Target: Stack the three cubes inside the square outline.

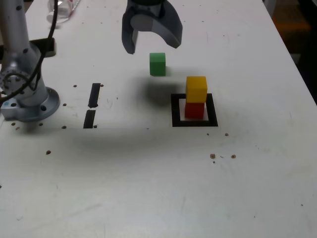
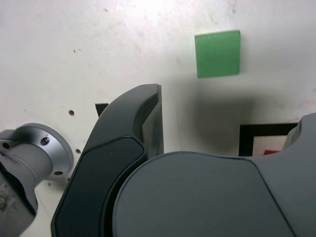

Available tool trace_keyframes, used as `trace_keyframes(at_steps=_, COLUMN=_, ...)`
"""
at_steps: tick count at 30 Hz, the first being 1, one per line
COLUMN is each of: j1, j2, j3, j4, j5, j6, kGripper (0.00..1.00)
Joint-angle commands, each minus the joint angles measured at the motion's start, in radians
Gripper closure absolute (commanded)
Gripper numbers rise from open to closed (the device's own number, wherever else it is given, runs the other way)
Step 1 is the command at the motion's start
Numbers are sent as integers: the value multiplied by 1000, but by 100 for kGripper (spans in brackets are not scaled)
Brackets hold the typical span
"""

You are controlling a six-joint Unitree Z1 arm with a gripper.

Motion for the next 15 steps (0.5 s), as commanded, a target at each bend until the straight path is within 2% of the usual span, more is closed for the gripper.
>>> trace_keyframes(at_steps=1, j1=17, j2=15, j3=4, j4=-11, j5=7, j6=15, kGripper=4)
trace_keyframes(at_steps=15, j1=74, j2=150, j3=7, j4=-44, j5=8, j6=46, kGripper=4)
